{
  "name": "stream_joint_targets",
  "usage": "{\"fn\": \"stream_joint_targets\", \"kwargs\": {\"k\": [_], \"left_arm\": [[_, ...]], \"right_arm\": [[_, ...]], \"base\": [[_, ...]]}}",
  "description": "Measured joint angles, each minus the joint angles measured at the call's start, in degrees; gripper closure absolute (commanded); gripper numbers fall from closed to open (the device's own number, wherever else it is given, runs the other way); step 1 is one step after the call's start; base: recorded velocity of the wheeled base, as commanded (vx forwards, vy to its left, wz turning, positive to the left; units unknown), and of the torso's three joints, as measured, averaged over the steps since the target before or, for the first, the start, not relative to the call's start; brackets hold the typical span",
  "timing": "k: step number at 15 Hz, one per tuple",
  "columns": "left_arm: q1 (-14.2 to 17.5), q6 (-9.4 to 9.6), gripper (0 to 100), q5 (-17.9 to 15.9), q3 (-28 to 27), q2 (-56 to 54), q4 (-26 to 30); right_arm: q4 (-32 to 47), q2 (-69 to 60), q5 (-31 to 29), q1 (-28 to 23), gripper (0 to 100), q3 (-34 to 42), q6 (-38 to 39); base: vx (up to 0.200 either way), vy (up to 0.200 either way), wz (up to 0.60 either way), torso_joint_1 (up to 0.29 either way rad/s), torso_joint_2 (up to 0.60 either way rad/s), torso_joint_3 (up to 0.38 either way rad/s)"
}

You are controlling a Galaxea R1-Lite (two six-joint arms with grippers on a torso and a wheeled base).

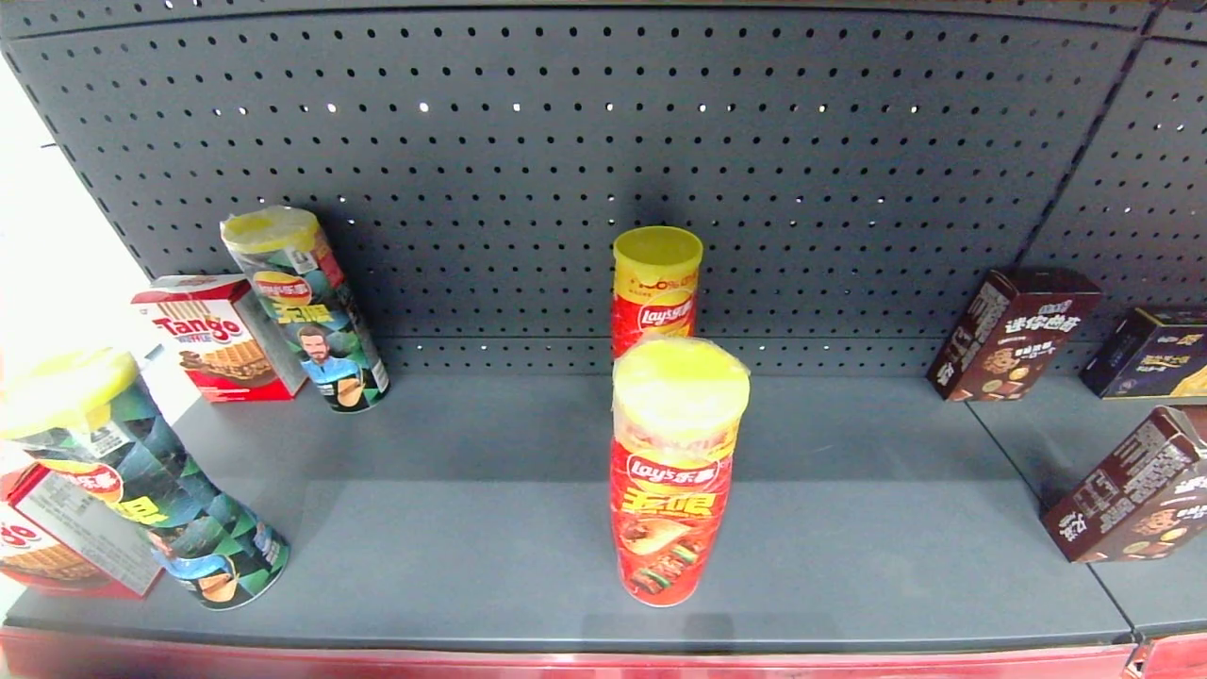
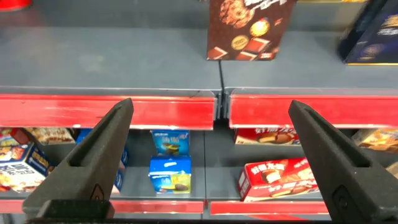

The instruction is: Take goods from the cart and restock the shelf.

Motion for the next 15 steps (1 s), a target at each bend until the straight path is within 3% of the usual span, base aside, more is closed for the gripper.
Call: {"fn": "stream_joint_targets", "kwargs": {"k": [15], "left_arm": [[0.06, -0.17, 0, 0.11, 0.02, 0.0, 0.0]], "right_arm": [[0.0, 0.02, 0.0, 0.0, 0, 0.0, -0.01]], "base": [[0.0, 0.0, 0.0, 0.0, 0.0, 0.0]]}}
